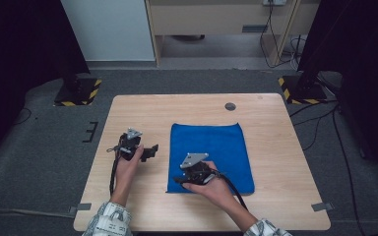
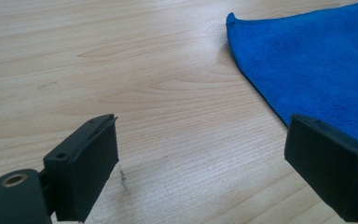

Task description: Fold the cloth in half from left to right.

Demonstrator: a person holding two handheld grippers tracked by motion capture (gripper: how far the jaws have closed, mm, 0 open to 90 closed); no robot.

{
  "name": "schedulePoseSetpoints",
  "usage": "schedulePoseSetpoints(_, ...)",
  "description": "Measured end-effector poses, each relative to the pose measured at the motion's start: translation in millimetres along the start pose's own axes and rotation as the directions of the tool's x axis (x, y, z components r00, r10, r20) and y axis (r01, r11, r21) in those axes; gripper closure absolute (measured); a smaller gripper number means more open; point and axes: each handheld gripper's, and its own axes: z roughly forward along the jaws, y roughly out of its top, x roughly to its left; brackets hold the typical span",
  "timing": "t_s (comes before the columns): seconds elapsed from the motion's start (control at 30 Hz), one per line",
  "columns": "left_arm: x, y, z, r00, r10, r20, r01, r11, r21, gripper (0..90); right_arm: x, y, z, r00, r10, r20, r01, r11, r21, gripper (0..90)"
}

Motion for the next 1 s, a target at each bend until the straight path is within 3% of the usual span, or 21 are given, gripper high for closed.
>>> schedulePoseSetpoints(0.03, 0.4, -0.1, -0.2, 1.0, -0.001, 0.002, 0.001, 1.0, -0.001, 8.9, 6.1, 0.0, 1.7, 0.9999, -0.013, -0.01, 0.013, 1.0, -0.006, 64.0)
schedulePoseSetpoints(0.17, 0.8, -0.1, -0.9, 1.0, -0.001, 0.001, 0.001, 1.0, -0.004, 8.9, 15.7, 0.2, 6.4, 0.9994, -0.021, -0.028, 0.021, 1.0, 0.001, 68.9)
schedulePoseSetpoints(0.47, 2.0, -0.3, -2.3, 0.9996, 0.0, -0.027, 0.0, 1.0, -0.008, 9.7, 34.3, -5.1, 21.4, 0.9991, -0.027, -0.031, 0.029, 0.999, 0.036, 56.2)
schedulePoseSetpoints(0.77, 2.4, -0.5, -3.0, 0.9995, -0.001, -0.032, 0.001, 0.9999, -0.011, 10.0, 38.1, -8.8, 31.1, 0.9984, -0.057, -0.004, 0.057, 0.994, 0.091, 46.4)
schedulePoseSetpoints(0.83, 3.1, -0.3, -4.3, 0.9992, -0.009, -0.039, 0.008, 0.9998, -0.02, 10.5, 38.0, -8.7, 30.8, 0.9984, -0.056, -0.003, 0.056, 0.994, 0.092, 50.0)
schedulePoseSetpoints(1.0, 4.3, -0.1, -5.5, 0.9994, -0.015, -0.032, 0.014, 0.9996, -0.026, 10.5, 33.7, -8.4, 29.9, 0.9985, -0.046, 0.029, 0.043, 0.995, 0.085, 71.7)
